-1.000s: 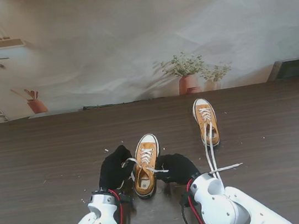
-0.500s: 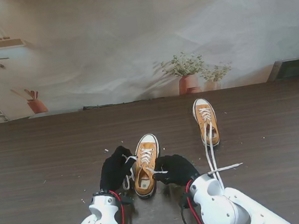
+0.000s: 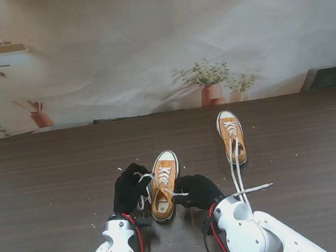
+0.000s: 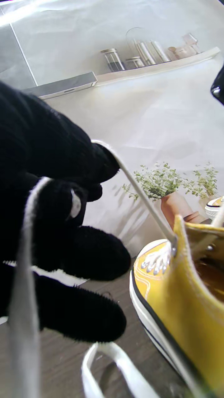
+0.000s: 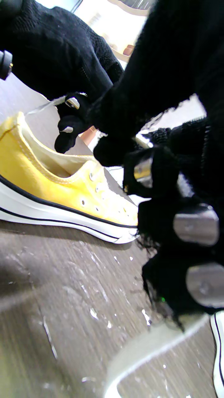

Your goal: Tie the shoelaces into a bow on the shoes

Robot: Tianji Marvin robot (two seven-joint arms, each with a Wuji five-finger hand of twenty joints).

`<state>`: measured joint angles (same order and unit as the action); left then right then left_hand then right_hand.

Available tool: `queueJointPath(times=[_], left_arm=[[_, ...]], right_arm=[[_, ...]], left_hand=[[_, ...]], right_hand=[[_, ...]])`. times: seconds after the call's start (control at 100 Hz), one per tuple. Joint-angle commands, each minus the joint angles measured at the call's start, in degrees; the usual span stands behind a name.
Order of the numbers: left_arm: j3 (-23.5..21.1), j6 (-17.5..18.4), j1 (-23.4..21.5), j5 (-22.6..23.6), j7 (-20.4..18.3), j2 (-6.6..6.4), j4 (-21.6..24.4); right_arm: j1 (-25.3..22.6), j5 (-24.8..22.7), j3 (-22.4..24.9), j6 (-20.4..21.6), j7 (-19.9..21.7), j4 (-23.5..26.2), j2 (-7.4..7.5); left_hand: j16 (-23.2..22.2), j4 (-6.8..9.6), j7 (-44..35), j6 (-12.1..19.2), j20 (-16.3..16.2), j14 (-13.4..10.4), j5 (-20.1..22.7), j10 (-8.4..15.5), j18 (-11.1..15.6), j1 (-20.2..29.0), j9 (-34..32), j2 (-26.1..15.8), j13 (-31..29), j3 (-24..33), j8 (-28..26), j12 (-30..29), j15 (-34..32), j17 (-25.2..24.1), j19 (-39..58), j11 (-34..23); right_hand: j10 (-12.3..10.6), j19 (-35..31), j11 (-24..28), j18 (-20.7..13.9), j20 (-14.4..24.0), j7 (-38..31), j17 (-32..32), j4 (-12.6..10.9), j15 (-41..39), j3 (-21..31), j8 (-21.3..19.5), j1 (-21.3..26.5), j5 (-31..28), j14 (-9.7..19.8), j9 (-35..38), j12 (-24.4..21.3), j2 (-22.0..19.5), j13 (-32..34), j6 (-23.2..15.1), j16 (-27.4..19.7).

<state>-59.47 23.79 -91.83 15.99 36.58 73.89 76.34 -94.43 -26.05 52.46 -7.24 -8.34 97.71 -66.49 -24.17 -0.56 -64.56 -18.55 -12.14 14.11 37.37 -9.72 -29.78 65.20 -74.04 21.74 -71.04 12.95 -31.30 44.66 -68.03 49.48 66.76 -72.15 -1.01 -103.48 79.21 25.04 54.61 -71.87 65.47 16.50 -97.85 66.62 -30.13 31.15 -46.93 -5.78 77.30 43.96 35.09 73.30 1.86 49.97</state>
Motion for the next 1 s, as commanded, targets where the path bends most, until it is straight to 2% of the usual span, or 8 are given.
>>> queueJointPath(times=[0.0, 0.12, 0.22, 0.33, 0.43, 0.54, 0.84, 0.99], left_arm=[[0.0, -0.9, -0.4, 0.4, -0.4, 0.70, 1.3], [-0.1, -1.7, -0.8, -1.4, -0.2, 1.04, 2.0], [-0.4, -2.8, -1.5, -3.0, -1.3, 0.94, 3.2], [-0.8, -4.5, -2.2, -2.5, -1.4, 0.65, 4.3], [-1.5, -5.8, -2.6, 1.0, -0.2, 0.24, 5.0], [-3.1, -7.0, -3.2, 4.8, 1.1, -0.39, 6.0], [-6.2, -8.0, -4.5, 8.9, 2.2, -1.23, 8.7], [-7.2, -7.3, -5.0, 11.8, 2.8, -1.75, 9.5]], right_arm=[[-0.3, 0.1, 0.1, -0.2, 1.0, 0.6, 0.31], [-0.3, 0.1, 0.1, -0.3, 1.2, 0.7, 0.37], [-0.4, 0.1, 0.1, -0.4, 1.4, 0.8, 0.42], [-0.6, 0.0, 0.2, -0.4, 1.5, 0.9, 0.47], [-1.0, -0.3, 0.7, -0.1, 1.2, 1.2, 0.48], [-1.7, -0.8, 1.6, 0.3, 0.8, 2.2, 0.52], [-2.0, -2.1, 4.3, 1.5, 1.0, 6.0, 0.78], [-1.2, -2.9, 5.1, 1.6, 1.1, 7.5, 0.83]], left_hand=[[-2.6, -0.26, 0.5, 4.4, 0.6, -4.7, 1.8, -6.2, -3.3, -1.0, -4.6, 2.7, -2.1, 2.4, 2.1, 1.9, -4.4, 3.8, 4.2, -0.9], [-4.7, -0.64, 0.8, 4.5, -4.0, -3.9, 2.7, -7.1, -2.0, -1.6, -4.6, 3.8, -1.9, 4.2, 4.3, 2.3, -9.7, 6.5, 16.6, -1.7], [-7.6, -0.56, 1.1, 4.9, -12.2, -2.1, 3.1, -7.6, 0.8, -1.2, -4.6, 3.5, -1.8, 3.1, 5.7, 2.4, -14.9, 9.1, 29.0, -1.6], [-10.4, -0.14, 1.4, 5.9, -24.7, 0.1, 3.2, -7.0, 6.8, -1.1, -4.6, 2.8, -1.7, 1.4, 6.7, 2.6, -19.5, 11.4, 41.4, -1.6], [-12.7, 0.04, 1.6, 7.2, -31.4, 2.6, 3.4, -6.2, 12.9, -1.8, -4.5, 2.5, -1.6, 1.1, 7.1, 2.7, -23.8, 12.5, 50.6, -1.4], [-13.5, 0.12, 2.2, 8.6, -33.8, 3.0, 3.3, -5.3, 16.8, -2.4, -4.5, 2.2, -1.6, 1.1, 7.2, 2.7, -25.8, 13.1, 53.2, -1.2], [-13.7, 0.04, 4.6, 10.8, -36.7, 3.8, 3.2, -4.8, 17.2, -2.5, -4.5, 1.1, -1.6, 0.6, 7.7, 2.8, -26.7, 13.4, 53.2, -1.0], [-13.5, 0.55, 12.8, 13.6, -36.6, 3.4, 3.9, -4.4, 17.4, -0.8, -4.5, -0.2, -1.6, -0.2, 9.2, 3.0, -26.9, 13.4, 53.2, -0.9]], right_hand=[[-1.0, -16.5, 3.3, -0.3, 0.4, -0.3, 2.0, 1.3, -5.2, 0.7, 0.6, 0.6, -1.3, 1.1, 4.3, 0.8, 0.4, 1.6, -0.4, 1.1], [-1.0, -16.5, 3.3, -0.2, 0.4, -0.3, 2.0, 1.3, -5.2, 0.6, 0.6, 0.6, -1.3, 1.1, 4.4, 0.8, 0.5, 1.6, -0.4, 1.2], [-1.0, -16.5, 3.4, -0.2, 0.3, -0.3, 2.0, 1.3, -5.2, 0.9, 0.6, 0.5, -1.3, 1.1, 4.4, 0.8, 0.8, 1.6, -0.3, 1.3], [-1.1, -16.5, 3.4, -0.2, 0.4, -0.3, 2.1, 1.3, -5.2, 1.0, 0.7, 0.3, -1.4, 1.1, 4.5, 0.7, 0.9, 1.6, -0.4, 1.4], [-1.2, -16.5, 3.3, -0.1, 1.0, 0.0, 2.1, 1.3, -5.3, 1.1, 1.0, 0.1, -1.7, 1.0, 4.8, 0.7, 1.4, 1.6, -0.9, 1.5], [-1.0, -16.5, 3.2, -0.3, 1.2, 0.5, 2.2, 1.3, -5.2, 1.3, 1.8, -0.2, -2.4, 0.9, 5.2, 0.6, 2.6, 1.6, -1.4, 1.6], [-0.9, -16.5, 3.0, -0.5, 1.2, 1.3, 2.2, 1.2, -5.1, 1.7, 3.1, -0.2, -3.0, 0.7, 5.4, 0.7, 3.5, 1.6, -2.0, 1.6], [-0.9, -16.5, 3.0, -0.5, 1.3, 1.5, 2.2, 1.2, -5.0, 1.6, 3.3, -0.3, -2.9, 0.8, 5.4, 0.7, 3.4, 1.6, -2.3, 1.6]])
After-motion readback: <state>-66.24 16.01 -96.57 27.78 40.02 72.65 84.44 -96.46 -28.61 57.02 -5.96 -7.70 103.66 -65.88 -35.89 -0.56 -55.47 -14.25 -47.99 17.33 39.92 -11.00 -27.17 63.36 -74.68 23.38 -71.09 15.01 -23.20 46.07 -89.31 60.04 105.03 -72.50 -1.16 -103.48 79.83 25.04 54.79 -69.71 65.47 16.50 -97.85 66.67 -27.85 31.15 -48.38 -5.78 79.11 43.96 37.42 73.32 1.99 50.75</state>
